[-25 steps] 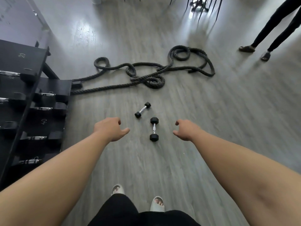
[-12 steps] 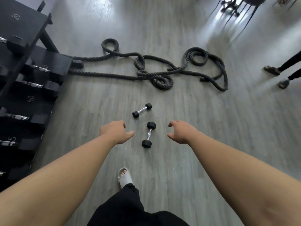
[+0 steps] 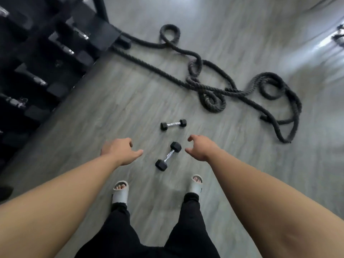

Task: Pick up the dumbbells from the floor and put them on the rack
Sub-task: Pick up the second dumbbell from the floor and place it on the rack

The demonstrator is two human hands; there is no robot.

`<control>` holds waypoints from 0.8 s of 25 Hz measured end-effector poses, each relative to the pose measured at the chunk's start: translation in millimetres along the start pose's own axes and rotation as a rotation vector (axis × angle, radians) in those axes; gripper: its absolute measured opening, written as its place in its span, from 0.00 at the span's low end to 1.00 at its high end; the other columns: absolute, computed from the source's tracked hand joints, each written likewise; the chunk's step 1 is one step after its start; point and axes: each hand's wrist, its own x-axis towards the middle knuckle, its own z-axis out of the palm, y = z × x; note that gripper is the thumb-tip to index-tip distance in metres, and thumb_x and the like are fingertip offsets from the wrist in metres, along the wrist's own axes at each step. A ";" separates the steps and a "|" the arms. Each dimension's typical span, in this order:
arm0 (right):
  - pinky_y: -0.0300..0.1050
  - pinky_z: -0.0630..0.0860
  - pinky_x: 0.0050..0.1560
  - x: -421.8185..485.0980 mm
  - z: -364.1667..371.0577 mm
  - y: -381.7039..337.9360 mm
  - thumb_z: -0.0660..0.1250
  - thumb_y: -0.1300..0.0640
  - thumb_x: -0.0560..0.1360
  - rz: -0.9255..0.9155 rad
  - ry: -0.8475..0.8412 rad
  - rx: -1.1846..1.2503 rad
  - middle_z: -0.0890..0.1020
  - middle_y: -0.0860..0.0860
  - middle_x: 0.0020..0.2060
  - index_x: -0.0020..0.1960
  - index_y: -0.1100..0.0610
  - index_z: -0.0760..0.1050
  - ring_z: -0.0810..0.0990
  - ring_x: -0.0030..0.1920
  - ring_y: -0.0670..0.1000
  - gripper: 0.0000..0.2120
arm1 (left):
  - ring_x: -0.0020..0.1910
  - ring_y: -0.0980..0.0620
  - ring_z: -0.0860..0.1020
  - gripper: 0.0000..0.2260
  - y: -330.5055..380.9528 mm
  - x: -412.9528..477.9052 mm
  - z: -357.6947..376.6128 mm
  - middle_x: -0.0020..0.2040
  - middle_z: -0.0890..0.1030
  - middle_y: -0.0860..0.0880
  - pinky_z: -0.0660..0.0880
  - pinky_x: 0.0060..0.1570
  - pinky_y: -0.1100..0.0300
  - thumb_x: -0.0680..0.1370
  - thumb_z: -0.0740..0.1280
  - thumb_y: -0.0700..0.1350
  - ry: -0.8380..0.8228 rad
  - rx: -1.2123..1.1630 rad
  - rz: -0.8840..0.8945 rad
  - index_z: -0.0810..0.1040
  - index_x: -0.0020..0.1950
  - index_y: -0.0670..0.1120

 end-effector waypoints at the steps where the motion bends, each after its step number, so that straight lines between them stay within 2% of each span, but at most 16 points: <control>1: 0.53 0.75 0.62 19.6 0.1 5.1 0.65 0.44 0.78 -0.027 -0.022 -0.020 0.75 0.55 0.68 0.73 0.53 0.69 0.76 0.65 0.59 0.26 | 0.51 0.46 0.79 0.31 3.8 3.9 11.9 0.56 0.81 0.51 0.73 0.46 0.54 0.66 0.61 0.76 -0.007 -0.042 -0.058 0.77 0.59 0.57; 6: 0.51 0.75 0.60 137.1 15.9 43.0 0.65 0.44 0.78 -0.139 -0.141 -0.045 0.75 0.55 0.68 0.73 0.53 0.69 0.77 0.64 0.59 0.26 | 0.54 0.45 0.79 0.27 56.8 45.7 95.4 0.55 0.81 0.51 0.76 0.55 0.51 0.67 0.66 0.74 -0.046 -0.421 -0.323 0.78 0.53 0.55; 9: 0.50 0.75 0.58 211.0 41.1 61.6 0.65 0.44 0.78 -0.133 -0.164 -0.055 0.77 0.56 0.66 0.73 0.54 0.69 0.77 0.63 0.59 0.27 | 0.55 0.46 0.79 0.25 86.0 91.1 152.7 0.51 0.80 0.54 0.75 0.52 0.53 0.69 0.67 0.73 -0.064 -0.544 -0.396 0.77 0.54 0.55; 13: 0.46 0.71 0.50 309.3 107.7 81.9 0.66 0.44 0.78 -0.111 -0.179 -0.035 0.80 0.55 0.60 0.71 0.54 0.70 0.79 0.57 0.57 0.25 | 0.50 0.48 0.78 0.21 99.5 173.3 227.6 0.50 0.81 0.53 0.71 0.47 0.55 0.69 0.69 0.70 -0.049 -0.713 -0.539 0.77 0.49 0.54; 17: 0.45 0.70 0.48 402.5 190.7 96.7 0.66 0.45 0.78 -0.124 -0.220 -0.089 0.82 0.56 0.57 0.69 0.54 0.72 0.77 0.52 0.56 0.23 | 0.46 0.49 0.77 0.21 94.3 246.7 325.0 0.53 0.80 0.51 0.70 0.45 0.56 0.70 0.71 0.66 0.094 -0.978 -0.813 0.77 0.53 0.52; 20: 0.45 0.71 0.50 465.1 244.3 104.3 0.66 0.45 0.78 -0.129 -0.202 -0.087 0.80 0.57 0.61 0.72 0.54 0.70 0.79 0.56 0.57 0.26 | 0.52 0.46 0.77 0.27 89.2 285.3 401.7 0.58 0.77 0.50 0.74 0.53 0.53 0.69 0.72 0.66 0.129 -1.045 -0.913 0.75 0.61 0.52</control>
